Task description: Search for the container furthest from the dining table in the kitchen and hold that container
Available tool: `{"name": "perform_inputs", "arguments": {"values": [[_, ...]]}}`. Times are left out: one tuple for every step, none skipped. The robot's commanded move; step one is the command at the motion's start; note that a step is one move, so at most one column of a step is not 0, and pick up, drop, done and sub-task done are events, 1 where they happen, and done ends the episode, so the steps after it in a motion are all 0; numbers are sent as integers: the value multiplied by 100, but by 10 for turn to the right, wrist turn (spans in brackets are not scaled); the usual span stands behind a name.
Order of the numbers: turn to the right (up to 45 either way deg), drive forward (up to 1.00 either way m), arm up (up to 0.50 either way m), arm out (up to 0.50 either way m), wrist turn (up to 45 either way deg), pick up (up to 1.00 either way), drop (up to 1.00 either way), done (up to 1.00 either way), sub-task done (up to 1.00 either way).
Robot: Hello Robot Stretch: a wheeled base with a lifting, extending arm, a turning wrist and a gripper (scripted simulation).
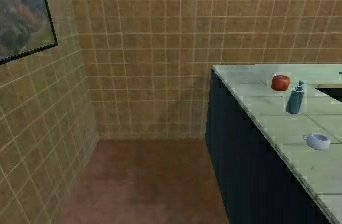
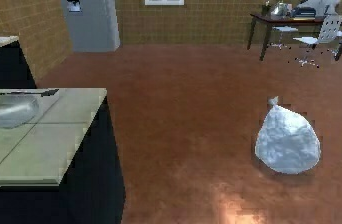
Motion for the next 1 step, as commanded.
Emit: {"name": "perform_inputs", "arguments": {"values": [[0,45,0,0,0,0,0,0,0]]}}
